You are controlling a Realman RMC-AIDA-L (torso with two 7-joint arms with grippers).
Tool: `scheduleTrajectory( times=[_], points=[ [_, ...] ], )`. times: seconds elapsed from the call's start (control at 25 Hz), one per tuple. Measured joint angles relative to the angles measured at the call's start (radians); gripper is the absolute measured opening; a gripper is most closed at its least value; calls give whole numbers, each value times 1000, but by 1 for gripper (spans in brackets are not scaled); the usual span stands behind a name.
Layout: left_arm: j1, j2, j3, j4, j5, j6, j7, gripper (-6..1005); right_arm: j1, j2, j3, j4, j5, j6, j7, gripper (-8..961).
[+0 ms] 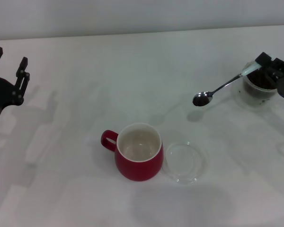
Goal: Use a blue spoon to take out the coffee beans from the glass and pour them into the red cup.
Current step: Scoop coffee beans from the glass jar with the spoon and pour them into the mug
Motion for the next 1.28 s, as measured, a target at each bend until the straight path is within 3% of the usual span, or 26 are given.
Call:
scheduleTrajectory(
  times=[0.64,1.28],
  points=[
    [-3,-1,0,3,0,-1,0,505,77,2,-80,130,-2,8,-108,145],
    [12,-2,0,16,0,3,0,504,85,4,-147,159,-3,50,-117,145]
  ],
)
